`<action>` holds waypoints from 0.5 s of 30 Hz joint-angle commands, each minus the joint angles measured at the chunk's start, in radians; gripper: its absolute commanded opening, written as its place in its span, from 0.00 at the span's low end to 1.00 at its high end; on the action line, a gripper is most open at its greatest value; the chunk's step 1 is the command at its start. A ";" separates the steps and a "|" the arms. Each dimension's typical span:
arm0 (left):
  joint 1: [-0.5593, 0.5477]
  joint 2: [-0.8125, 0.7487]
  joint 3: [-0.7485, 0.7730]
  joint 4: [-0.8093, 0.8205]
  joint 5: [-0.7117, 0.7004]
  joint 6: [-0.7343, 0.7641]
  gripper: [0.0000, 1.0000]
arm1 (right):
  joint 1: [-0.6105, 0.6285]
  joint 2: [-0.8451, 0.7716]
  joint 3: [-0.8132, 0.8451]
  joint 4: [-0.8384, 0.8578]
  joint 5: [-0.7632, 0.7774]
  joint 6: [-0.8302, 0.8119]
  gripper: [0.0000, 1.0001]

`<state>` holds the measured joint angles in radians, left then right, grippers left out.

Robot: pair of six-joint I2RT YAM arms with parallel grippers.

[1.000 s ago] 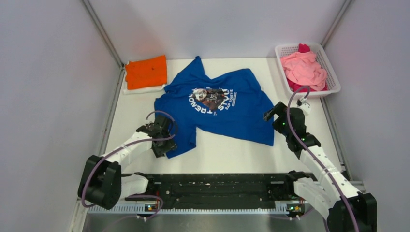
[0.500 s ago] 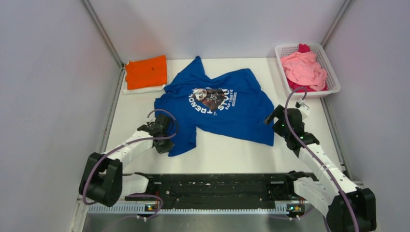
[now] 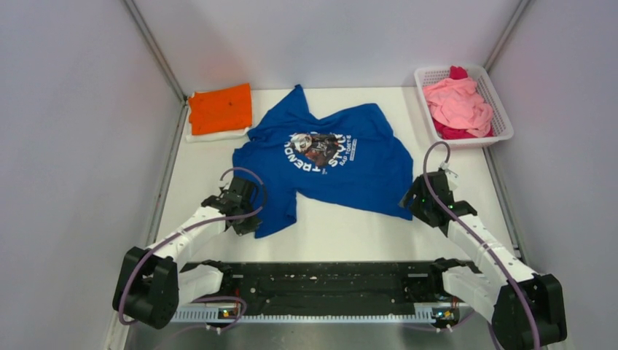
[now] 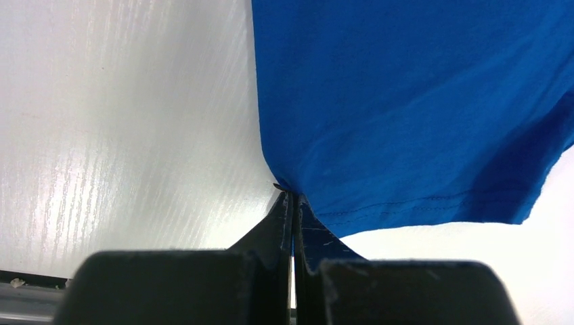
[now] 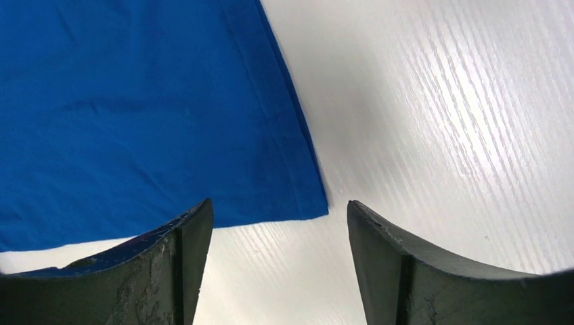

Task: Fold and stack the t-shirts
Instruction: Flatten out the tshirt

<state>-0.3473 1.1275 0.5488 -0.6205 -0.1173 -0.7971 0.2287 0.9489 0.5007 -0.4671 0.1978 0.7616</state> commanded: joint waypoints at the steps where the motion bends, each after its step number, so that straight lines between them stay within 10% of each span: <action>1: -0.003 -0.009 -0.011 0.022 0.022 0.010 0.00 | 0.034 0.015 -0.004 -0.012 0.011 0.006 0.70; 15: -0.002 -0.030 -0.026 0.015 0.025 0.011 0.00 | 0.105 0.192 0.018 0.025 0.084 0.024 0.53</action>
<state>-0.3473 1.1206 0.5304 -0.6209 -0.0967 -0.7937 0.3210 1.1091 0.4931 -0.4786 0.2432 0.7696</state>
